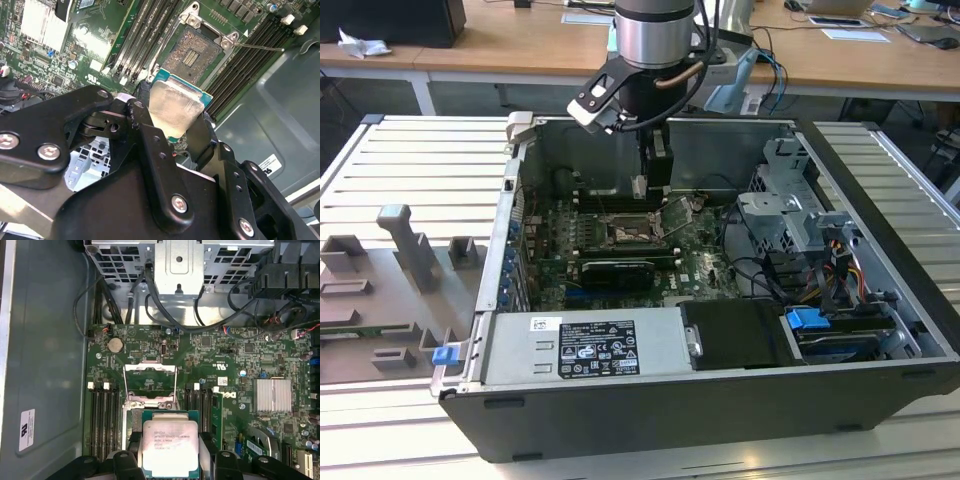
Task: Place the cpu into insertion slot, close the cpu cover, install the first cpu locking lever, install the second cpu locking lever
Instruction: 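Place the cpu into insertion slot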
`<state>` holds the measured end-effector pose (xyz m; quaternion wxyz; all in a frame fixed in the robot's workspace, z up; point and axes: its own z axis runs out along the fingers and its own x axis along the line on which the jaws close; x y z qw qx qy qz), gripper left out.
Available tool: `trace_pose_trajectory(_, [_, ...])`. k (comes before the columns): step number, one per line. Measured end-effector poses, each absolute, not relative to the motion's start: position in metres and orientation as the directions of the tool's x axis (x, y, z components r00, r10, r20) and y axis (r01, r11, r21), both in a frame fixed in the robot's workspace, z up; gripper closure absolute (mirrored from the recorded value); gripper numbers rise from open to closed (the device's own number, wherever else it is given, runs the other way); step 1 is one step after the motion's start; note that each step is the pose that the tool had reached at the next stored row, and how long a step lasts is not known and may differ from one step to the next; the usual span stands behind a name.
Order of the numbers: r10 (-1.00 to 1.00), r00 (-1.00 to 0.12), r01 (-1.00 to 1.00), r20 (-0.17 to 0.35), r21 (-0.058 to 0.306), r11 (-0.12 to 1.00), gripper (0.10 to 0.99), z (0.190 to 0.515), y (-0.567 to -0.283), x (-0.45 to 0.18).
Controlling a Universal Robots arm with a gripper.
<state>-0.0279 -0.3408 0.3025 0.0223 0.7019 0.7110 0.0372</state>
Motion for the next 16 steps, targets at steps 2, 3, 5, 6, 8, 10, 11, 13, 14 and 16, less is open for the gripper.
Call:
trace_pose_trajectory(2, [1.0,-0.014,0.996,0.02,0.084,0.012,0.549,0.302,-0.341,-0.028])
trace_pose_trajectory(3, [1.0,-0.014,0.996,0.02,0.084,0.012,0.549,0.302,-0.341,-0.028])
trace_pose_trajectory(5, [1.0,-0.013,0.996,0.021,0.084,0.012,0.549,0.302,-0.341,-0.028])
trace_pose_trajectory(6, [1.0,-0.014,0.996,0.021,0.084,0.012,0.549,0.3,-0.341,-0.028])
trace_pose_trajectory(8, [1.0,-0.014,0.996,0.02,0.084,0.012,0.549,0.294,-0.341,-0.028])
trace_pose_trajectory(10, [1.0,-0.014,0.996,0.02,0.083,0.012,0.549,0.289,-0.341,-0.028])
trace_pose_trajectory(11, [1.0,-0.014,0.996,0.02,0.083,0.012,0.549,0.286,-0.341,-0.028])
trace_pose_trajectory(13, [1.0,-0.014,0.997,0.02,0.083,0.012,0.549,0.284,-0.341,-0.028])
trace_pose_trajectory(14, [1.0,-0.014,0.997,0.02,0.082,0.012,0.549,0.283,-0.341,-0.028])
trace_pose_trajectory(16, [1.0,-0.014,0.997,0.02,0.082,0.012,0.549,0.283,-0.341,-0.028])
